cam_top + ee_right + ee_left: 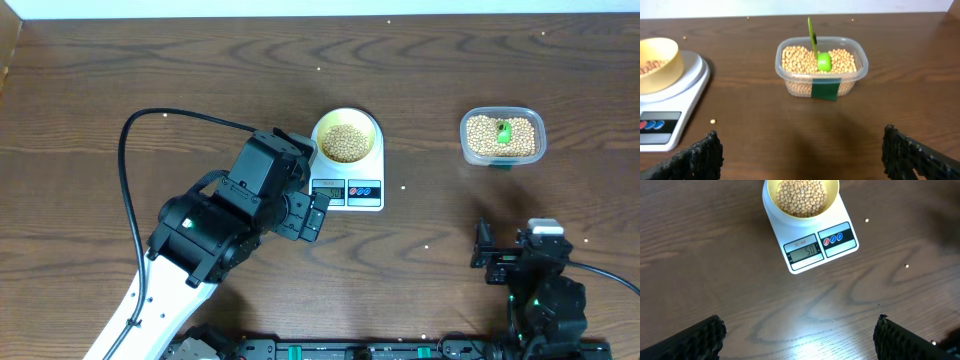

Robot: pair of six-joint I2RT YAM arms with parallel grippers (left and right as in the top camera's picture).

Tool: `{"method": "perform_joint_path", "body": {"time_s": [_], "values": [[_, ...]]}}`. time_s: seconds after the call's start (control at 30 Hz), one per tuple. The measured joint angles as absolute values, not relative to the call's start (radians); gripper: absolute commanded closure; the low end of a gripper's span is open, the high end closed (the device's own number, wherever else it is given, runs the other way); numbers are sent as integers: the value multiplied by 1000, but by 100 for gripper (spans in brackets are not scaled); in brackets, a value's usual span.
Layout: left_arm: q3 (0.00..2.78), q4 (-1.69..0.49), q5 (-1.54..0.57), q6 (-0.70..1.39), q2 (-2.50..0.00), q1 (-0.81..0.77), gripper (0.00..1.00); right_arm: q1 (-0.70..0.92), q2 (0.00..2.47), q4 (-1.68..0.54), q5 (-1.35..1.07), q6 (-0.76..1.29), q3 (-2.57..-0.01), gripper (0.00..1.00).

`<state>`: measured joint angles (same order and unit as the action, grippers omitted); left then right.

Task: Scoop item into bowl and weigh 50g on scale

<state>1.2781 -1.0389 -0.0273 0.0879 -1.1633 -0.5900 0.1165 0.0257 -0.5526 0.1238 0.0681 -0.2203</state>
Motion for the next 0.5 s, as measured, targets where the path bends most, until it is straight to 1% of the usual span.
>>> {"method": "perform_joint_path", "body": {"time_s": [0.27, 0.5], "values": [[1278, -1039, -28, 88, -1163, -590, 3, 117, 26, -506, 123, 64, -142, 1], [1278, -1039, -28, 88, -1163, -590, 3, 117, 26, -502, 124, 39, -142, 1]]}}
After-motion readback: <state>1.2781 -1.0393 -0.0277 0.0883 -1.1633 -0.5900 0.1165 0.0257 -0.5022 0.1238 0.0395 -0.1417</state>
